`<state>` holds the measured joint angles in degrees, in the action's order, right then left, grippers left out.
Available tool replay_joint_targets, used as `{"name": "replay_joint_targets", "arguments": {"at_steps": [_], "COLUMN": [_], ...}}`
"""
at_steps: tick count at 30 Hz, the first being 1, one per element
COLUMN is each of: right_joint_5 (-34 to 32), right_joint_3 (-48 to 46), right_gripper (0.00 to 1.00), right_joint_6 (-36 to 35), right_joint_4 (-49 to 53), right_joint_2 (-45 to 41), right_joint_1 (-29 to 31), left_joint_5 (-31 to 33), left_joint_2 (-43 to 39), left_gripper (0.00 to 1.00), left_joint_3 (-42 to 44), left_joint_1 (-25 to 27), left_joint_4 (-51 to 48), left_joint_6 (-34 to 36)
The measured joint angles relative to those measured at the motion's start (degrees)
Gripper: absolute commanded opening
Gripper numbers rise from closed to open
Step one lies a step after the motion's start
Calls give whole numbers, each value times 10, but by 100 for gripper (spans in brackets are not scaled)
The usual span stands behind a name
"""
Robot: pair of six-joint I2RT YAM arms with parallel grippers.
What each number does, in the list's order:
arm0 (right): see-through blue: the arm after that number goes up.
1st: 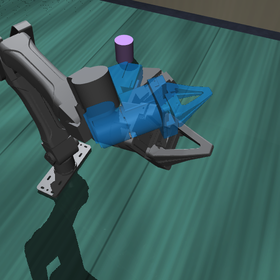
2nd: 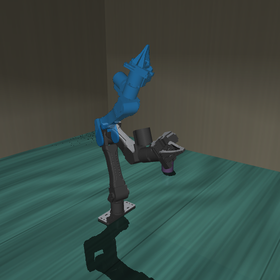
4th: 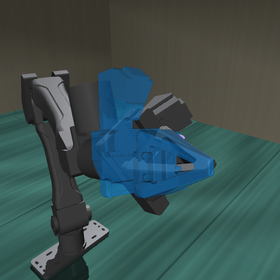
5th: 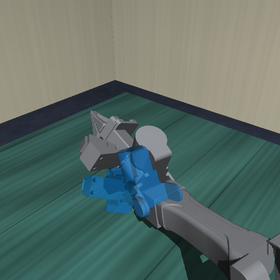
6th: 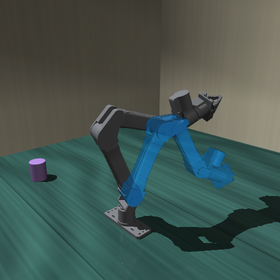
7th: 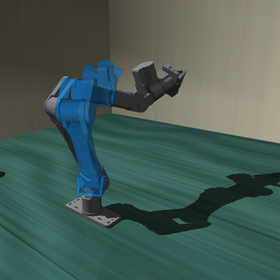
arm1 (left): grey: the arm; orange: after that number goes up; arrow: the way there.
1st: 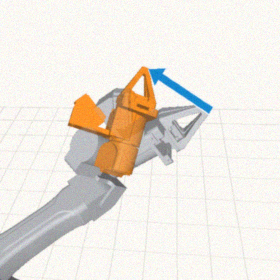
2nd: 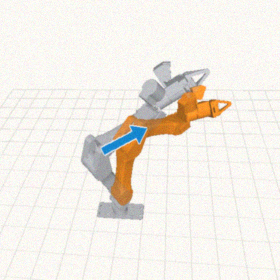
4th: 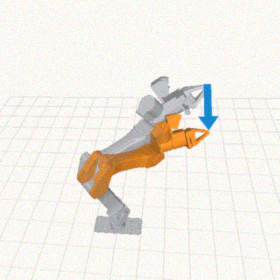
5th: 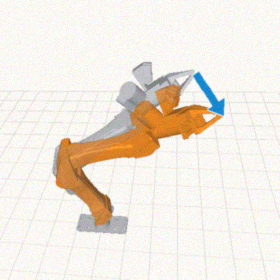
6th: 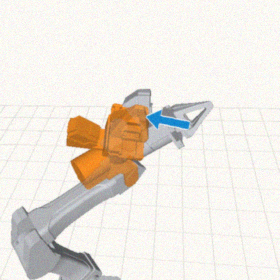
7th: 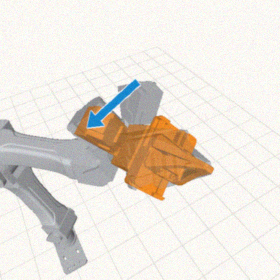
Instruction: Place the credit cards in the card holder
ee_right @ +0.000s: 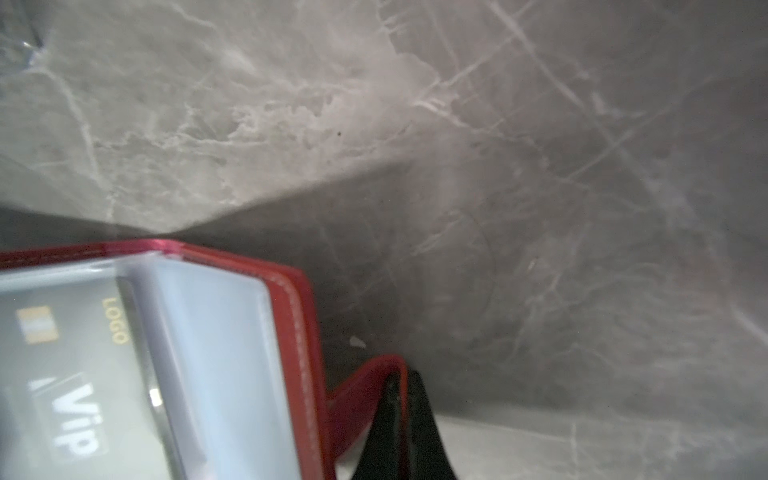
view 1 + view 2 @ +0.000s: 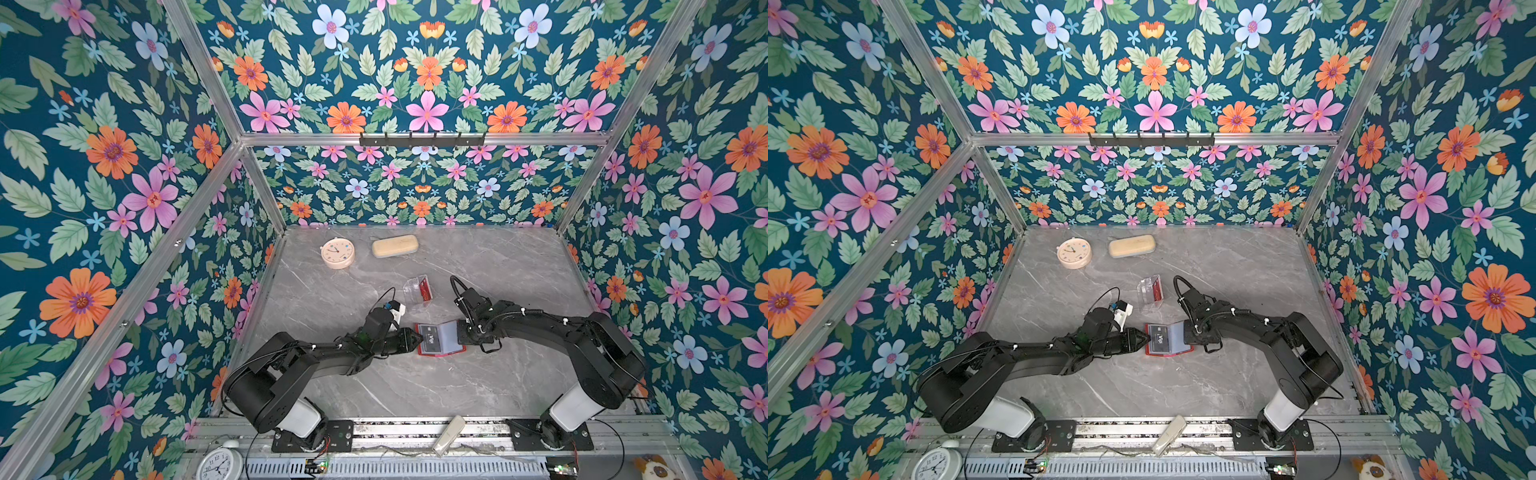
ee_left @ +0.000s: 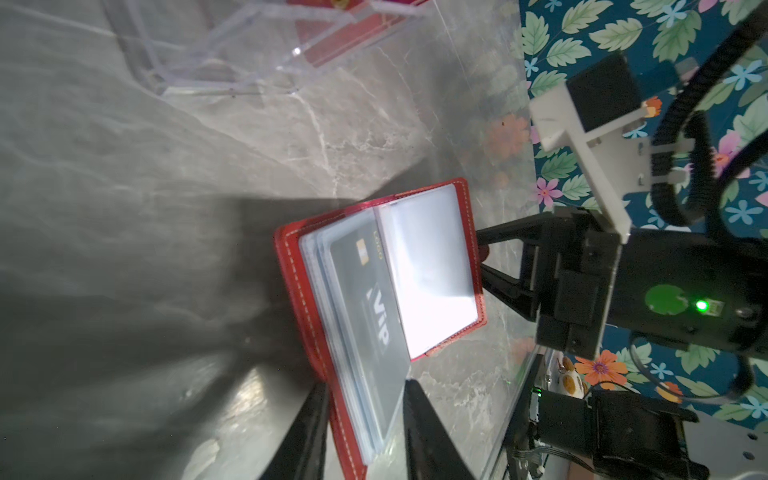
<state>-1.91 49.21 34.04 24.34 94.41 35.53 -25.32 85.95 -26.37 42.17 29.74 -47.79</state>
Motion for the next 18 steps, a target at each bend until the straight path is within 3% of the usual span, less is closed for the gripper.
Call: {"name": "replay_joint_targets", "arguments": {"at_steps": [18], "right_joint_5": [0], "right_joint_3": [6], "right_gripper": [2], "right_joint_6": [0], "right_joint_4": [6], "right_joint_2": [4], "right_joint_1": [0], "left_joint_5": [-7], "left_joint_2": [28], "left_gripper": [34], "left_joint_3": [-45], "left_joint_1": [26], "left_joint_4": [42], "left_joint_6": [-2]}}
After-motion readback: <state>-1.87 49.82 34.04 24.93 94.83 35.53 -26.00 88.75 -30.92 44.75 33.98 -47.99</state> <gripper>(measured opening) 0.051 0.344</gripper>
